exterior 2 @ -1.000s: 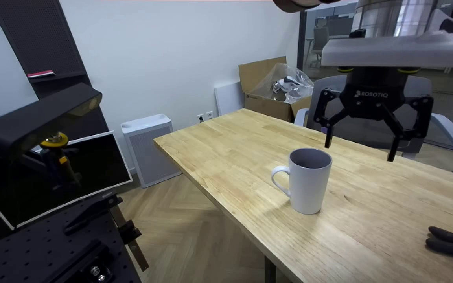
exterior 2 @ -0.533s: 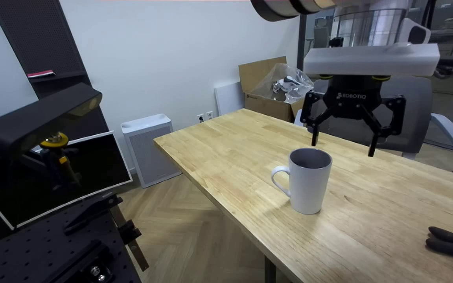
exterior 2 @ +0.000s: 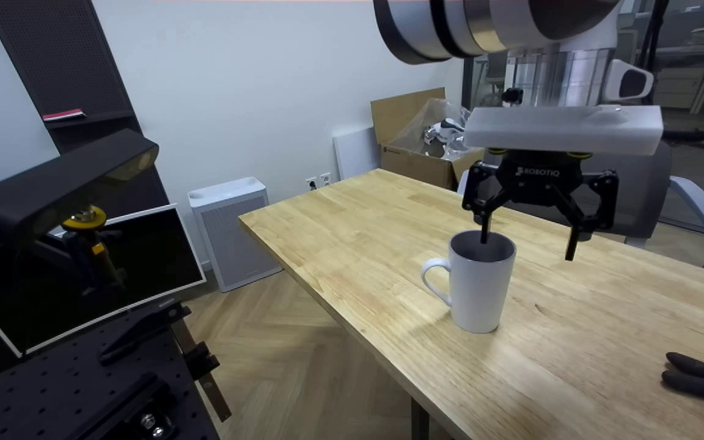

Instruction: Move the white mug backwards

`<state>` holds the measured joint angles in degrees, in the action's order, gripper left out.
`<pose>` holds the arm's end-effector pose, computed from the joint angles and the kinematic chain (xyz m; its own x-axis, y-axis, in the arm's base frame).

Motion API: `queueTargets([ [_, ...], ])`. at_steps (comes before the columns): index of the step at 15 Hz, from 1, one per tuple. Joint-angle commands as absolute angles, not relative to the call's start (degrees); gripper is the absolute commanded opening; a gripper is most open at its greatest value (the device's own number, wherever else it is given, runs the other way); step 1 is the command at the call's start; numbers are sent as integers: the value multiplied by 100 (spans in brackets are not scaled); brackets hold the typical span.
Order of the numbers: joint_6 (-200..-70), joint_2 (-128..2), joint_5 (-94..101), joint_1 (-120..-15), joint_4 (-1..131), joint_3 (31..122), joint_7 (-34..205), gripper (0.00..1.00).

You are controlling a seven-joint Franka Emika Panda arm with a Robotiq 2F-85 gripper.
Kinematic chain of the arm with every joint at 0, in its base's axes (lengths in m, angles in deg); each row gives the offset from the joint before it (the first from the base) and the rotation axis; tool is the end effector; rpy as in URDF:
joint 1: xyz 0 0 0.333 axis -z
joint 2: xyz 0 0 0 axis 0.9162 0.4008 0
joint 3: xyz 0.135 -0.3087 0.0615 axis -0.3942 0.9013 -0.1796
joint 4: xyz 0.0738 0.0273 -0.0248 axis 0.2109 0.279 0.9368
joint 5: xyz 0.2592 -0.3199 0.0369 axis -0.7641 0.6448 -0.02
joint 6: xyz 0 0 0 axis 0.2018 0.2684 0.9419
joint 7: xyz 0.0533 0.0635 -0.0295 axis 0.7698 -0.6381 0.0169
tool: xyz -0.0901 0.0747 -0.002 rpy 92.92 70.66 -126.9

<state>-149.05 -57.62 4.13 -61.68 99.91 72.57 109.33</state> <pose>0.5650 -0.0490 0.1934 0.9538 0.2990 -0.0286 0.2997 -0.9538 0.0228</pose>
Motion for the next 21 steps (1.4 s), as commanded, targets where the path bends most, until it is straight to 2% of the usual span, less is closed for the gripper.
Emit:
queueTargets([
  [1,-15082,-5635,558,-6171,9997,7286,10773,100],
  [13,-15309,-5308,656,-6184,9867,7455,10582,100],
  [19,-15269,-5315,502,-6132,9838,7258,10683,100],
  [20,-15277,-5312,494,-6132,9836,7234,10689,75],
  [21,-15295,-5307,489,-6129,9837,7213,10696,74],
])
